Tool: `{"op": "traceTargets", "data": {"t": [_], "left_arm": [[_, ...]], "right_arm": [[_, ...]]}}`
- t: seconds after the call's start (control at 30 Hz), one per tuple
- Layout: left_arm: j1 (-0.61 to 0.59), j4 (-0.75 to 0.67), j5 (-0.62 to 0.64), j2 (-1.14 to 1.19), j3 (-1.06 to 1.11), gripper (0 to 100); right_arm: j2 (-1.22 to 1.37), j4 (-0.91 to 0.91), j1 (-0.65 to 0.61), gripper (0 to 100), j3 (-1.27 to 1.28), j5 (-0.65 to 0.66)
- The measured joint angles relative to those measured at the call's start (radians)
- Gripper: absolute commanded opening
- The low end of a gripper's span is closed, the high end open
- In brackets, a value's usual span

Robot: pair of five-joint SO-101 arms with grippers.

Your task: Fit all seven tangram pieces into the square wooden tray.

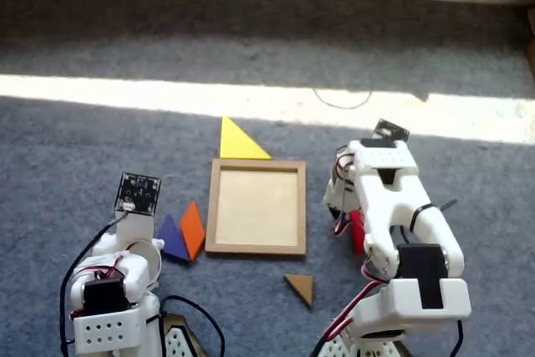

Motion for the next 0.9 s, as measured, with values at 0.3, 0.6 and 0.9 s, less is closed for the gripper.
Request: {"op": "traceTargets", "data": {"t": [0.3, 0.6, 0.9], "left_arm": [[0.0, 0.0, 0.0, 0.0, 0.0, 3], [0.0, 0.0, 0.0, 0.0, 0.0, 3], [0.0, 0.0, 0.0, 0.0, 0.0, 3]], "right_arm": [[0.0, -0.003, 0.028, 31.3, -0.06, -0.051], [0.0, -0.005, 0.025, 31.3, -0.08, -0.072], [0.0, -0.112, 0.026, 31.3, -0.08, -0.072]]}}
